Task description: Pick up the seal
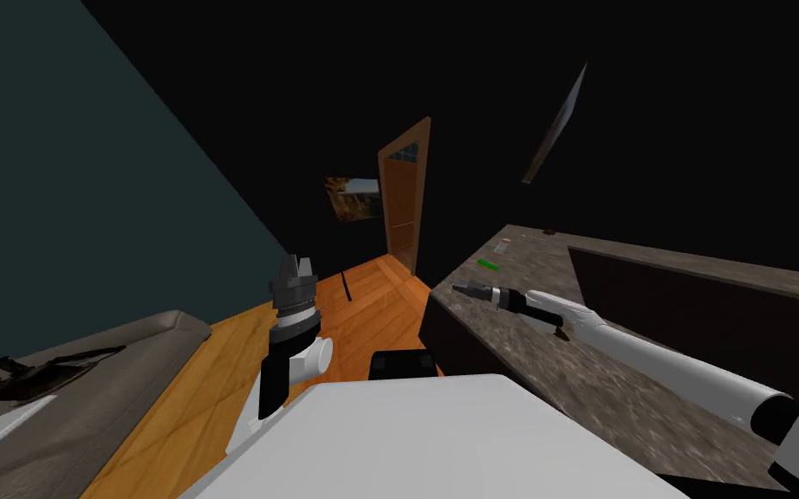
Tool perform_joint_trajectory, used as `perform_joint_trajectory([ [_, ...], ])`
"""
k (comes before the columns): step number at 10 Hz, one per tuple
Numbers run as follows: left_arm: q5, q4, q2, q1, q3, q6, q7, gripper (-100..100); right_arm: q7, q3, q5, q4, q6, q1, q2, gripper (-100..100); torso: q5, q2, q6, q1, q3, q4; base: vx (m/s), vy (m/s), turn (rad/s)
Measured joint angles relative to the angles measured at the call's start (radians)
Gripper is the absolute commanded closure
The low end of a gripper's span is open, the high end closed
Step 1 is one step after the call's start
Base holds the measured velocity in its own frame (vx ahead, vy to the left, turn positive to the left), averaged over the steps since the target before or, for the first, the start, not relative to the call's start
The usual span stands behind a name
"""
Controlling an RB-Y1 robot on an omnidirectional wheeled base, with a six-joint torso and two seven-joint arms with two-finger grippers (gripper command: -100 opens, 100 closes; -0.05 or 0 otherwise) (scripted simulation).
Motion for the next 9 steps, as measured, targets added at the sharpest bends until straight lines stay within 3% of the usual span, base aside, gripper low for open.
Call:
perform_joint_trajectory([
  [2,0.0,0.0,0.0,0.0,0.0,0.0,0.0,0,-0.011,0.037,0.018,0.035,0.001,-0.008,-0.055,-100,0.0,0.001,0.001,-0.001,0.0,0.0,-0.039,-0.046,0.208],
  [5,0.0,0.0,0.0,0.0,0.0,0.0,0.0,0,-0.016,0.073,0.029,0.063,-0.003,0.014,-0.144,-100,-0.001,0.002,0.002,-0.002,0.001,0.0,-0.053,-0.062,0.242],
  [8,0.0,0.0,0.0,0.0,0.0,0.0,0.0,0,-0.032,0.132,0.053,0.136,-0.022,0.014,-0.227,-100,0.0,0.002,0.001,-0.002,0.001,0.001,-0.073,-0.066,0.285],
  [9,0.0,0.0,0.0,0.0,0.0,0.0,0.0,0,-0.044,0.163,0.069,0.182,-0.036,0.009,-0.259,-100,-0.001,0.004,0.001,-0.004,0.002,0.001,-0.076,-0.083,0.139],
])
